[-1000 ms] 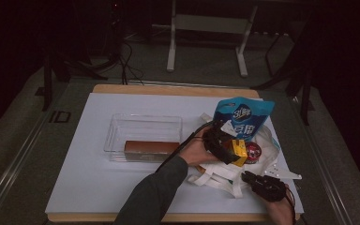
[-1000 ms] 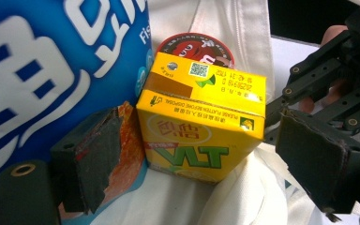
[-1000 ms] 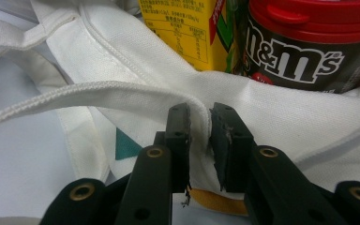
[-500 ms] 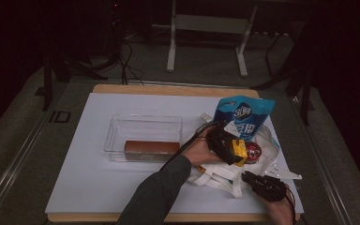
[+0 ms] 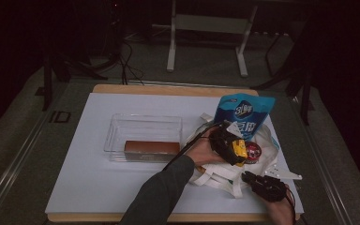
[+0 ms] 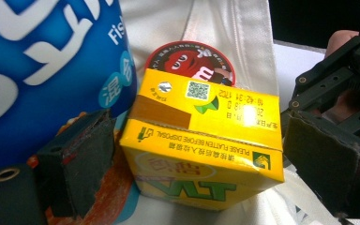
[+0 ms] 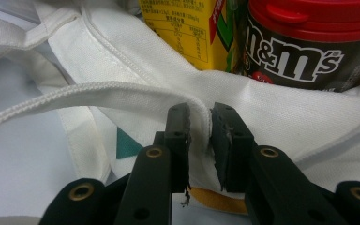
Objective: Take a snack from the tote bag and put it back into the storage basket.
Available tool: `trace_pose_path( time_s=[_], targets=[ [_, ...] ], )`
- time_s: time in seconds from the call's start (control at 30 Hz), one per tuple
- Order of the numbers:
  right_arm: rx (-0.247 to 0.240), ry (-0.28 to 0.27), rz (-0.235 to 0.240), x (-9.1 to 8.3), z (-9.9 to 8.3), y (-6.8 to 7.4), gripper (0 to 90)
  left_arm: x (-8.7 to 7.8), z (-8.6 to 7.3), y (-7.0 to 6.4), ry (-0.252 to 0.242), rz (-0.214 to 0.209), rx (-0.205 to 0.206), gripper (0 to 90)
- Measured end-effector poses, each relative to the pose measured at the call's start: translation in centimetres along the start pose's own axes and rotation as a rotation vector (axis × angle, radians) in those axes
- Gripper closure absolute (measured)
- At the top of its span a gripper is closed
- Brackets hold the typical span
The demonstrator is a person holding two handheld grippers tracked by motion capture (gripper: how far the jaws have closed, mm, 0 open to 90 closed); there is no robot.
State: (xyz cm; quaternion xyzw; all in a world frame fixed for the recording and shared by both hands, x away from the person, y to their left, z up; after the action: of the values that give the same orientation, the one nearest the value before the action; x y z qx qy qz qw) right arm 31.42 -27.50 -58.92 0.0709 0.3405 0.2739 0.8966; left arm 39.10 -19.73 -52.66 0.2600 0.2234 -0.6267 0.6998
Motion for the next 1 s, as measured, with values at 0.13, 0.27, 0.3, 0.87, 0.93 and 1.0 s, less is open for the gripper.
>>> trace_pose_path(
  time_s=[0.13,0.27,0.3,0.87,0.93,1.0],
  targets=[
    [0.0,0.0,0.002,0.0,0.0,0.0,76.4,0.5,-0.3,-0.4,0.015,-0.024,0.014,11.7],
    [0.001,0.0,0.003,0.0,0.0,0.0,76.4,0.8,-0.3,-0.5,0.02,-0.018,0.02,11.1],
    [0.001,0.001,0.002,0.0,0.0,0.0,76.4,0.8,-0.4,-0.5,0.023,-0.014,0.025,11.1],
    [0.001,-0.001,0.005,0.0,0.0,0.0,76.3,0.9,-1.1,-0.3,0.084,0.059,0.09,25.3],
    [0.003,0.0,0.005,0.0,0.0,0.0,76.3,0.8,-1.2,-0.3,0.093,0.063,0.1,26.6],
    [0.003,0.0,0.006,0.0,0.0,0.0,76.3,0.8,-1.2,-0.3,0.093,0.063,0.097,27.8]
  ],
)
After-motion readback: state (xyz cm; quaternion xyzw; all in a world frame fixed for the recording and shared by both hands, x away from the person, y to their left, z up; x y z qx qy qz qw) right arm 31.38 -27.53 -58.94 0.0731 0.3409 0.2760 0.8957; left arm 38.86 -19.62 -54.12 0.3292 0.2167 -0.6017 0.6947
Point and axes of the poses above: each handheld gripper's, and its own axes: x roughly forward along the jaws, z roughly out of its top, y roughly to its left, the point moved 10 cm from there along x, roughly forward along the jaws, and after that the axes turned 12 degrees about x, right-handed, at the moved point
